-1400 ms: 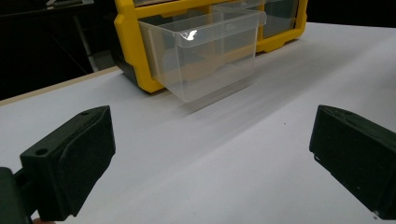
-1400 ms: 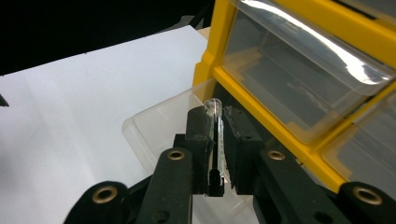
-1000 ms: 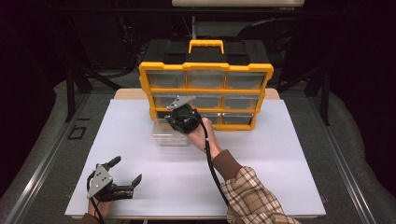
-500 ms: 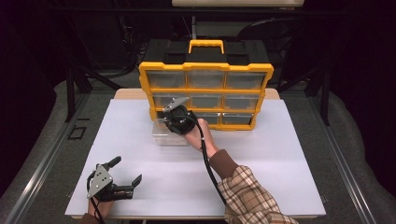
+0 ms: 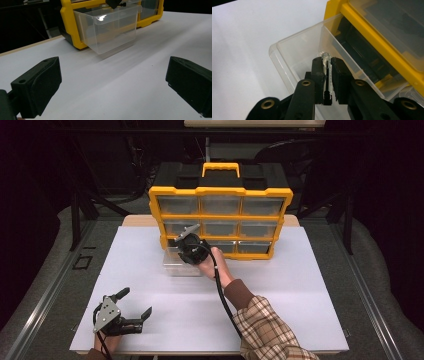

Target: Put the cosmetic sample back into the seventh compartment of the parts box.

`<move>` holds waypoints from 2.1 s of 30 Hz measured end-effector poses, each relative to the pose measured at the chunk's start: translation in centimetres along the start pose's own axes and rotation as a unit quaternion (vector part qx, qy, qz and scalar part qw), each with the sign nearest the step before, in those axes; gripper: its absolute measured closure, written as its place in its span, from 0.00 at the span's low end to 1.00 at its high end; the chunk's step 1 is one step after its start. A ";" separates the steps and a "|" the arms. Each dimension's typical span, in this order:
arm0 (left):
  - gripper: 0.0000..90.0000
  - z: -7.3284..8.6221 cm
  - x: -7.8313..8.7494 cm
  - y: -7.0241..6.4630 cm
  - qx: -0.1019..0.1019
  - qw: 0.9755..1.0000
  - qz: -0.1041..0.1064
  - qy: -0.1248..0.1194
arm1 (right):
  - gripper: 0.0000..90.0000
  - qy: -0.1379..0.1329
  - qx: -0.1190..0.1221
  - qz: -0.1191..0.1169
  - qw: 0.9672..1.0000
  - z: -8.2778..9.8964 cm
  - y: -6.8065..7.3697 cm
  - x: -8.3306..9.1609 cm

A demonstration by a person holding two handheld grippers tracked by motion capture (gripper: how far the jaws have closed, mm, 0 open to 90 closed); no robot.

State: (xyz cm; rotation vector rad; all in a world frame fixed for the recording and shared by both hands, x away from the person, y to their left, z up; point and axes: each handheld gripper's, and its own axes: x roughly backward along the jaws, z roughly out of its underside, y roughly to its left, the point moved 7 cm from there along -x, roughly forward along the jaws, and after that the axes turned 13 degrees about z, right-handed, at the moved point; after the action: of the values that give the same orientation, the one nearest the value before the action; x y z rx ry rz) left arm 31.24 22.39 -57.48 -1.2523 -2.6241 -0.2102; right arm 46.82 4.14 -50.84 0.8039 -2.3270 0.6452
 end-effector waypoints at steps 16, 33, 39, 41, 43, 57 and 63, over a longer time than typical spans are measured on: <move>0.00 0.0 -0.1 0.0 -0.001 1.000 0.003 0.002 | 0.89 0.025 -0.011 -0.004 1.000 1.0 -0.4 -1.0; 0.00 -0.1 -0.2 -0.1 -0.001 1.000 0.002 0.002 | 0.28 -0.009 -0.029 -0.014 0.999 1.4 -1.0 2.5; 0.00 -0.1 -0.1 -0.1 -0.003 1.000 0.001 0.004 | 0.15 -0.019 -0.033 -0.025 0.999 2.1 -1.4 4.0; 0.00 -0.1 0.0 -0.1 -0.002 1.000 -0.002 0.003 | 0.12 -0.022 -0.035 -0.030 0.999 2.3 -1.5 4.5; 0.00 -0.1 0.1 -0.2 -0.002 1.000 -0.002 0.002 | 0.10 -0.022 -0.036 -0.031 0.999 2.5 -1.6 4.6; 0.00 -0.1 0.0 -0.2 -0.004 1.000 0.000 0.003 | 0.01 -0.045 -0.050 -0.019 0.998 5.7 -2.6 8.2; 0.00 -0.1 0.1 -0.2 -0.004 1.000 0.000 0.001 | 0.00 -0.062 -0.055 0.001 0.997 7.6 -3.4 9.8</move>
State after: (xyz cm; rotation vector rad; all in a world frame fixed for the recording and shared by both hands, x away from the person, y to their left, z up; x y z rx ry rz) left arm 31.03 22.28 -57.35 -1.2532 -2.6243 -0.2226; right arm 39.97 -6.58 -48.93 0.8106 -2.4513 0.4746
